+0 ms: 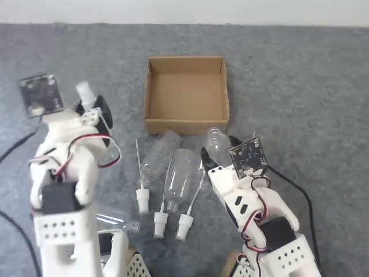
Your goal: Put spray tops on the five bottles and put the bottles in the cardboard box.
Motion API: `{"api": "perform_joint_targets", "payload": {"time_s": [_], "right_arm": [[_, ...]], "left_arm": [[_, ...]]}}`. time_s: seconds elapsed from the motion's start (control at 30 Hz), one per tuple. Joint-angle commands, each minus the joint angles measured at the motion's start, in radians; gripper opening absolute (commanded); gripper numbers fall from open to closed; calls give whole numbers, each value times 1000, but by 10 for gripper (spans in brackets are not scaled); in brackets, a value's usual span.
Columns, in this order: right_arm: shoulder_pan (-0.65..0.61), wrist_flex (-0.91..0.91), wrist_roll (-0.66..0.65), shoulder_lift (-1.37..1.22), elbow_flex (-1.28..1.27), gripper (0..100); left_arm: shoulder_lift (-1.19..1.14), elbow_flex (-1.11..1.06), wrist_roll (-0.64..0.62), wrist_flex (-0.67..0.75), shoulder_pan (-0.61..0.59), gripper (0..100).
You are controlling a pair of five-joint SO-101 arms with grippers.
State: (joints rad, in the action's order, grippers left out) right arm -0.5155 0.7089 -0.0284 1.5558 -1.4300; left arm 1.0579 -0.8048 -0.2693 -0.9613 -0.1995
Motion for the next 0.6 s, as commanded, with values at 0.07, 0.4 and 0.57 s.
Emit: {"api": "perform_joint_targets", "payload": {"time_s": [0.07, 0.4, 0.57], "right_arm": [[-4, -85, 6, 22, -12, 101], [-107, -452, -2, 22, -212, 97], [-107, -460, -2, 22, -216, 97]], "left_arm": [[141, 10, -87, 49, 3, 13], [238, -53, -190, 213, 5, 13], [299, -82, -192, 242, 43, 13]]}}
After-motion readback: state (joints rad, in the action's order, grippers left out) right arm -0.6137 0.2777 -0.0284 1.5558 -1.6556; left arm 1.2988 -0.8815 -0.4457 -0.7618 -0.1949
